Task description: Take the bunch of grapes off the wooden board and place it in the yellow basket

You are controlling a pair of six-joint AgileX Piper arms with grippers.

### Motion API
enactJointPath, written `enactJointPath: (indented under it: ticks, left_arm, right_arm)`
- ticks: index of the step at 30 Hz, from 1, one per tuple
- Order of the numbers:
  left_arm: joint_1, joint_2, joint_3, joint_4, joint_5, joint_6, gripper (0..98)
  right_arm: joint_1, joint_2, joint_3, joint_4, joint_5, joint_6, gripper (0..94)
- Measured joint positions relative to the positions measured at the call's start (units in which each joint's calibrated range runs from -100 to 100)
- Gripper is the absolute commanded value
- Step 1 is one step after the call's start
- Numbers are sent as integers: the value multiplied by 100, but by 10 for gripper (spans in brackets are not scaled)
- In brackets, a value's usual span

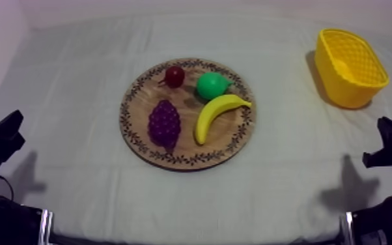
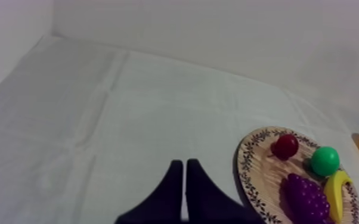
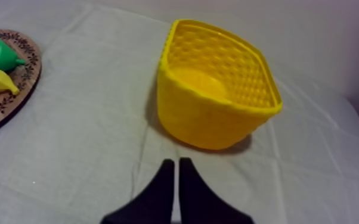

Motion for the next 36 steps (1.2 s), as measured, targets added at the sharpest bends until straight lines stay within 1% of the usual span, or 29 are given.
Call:
enactJointPath:
  ticks: [30, 36]
  left_arm:
    - [0, 0, 0, 0, 0, 0, 1]
    - [0, 0, 0, 0, 0, 0, 1]
  right_arm:
    - [0, 0, 5, 0, -7, 3, 6]
    - [20, 0, 5, 0, -42, -89, 6]
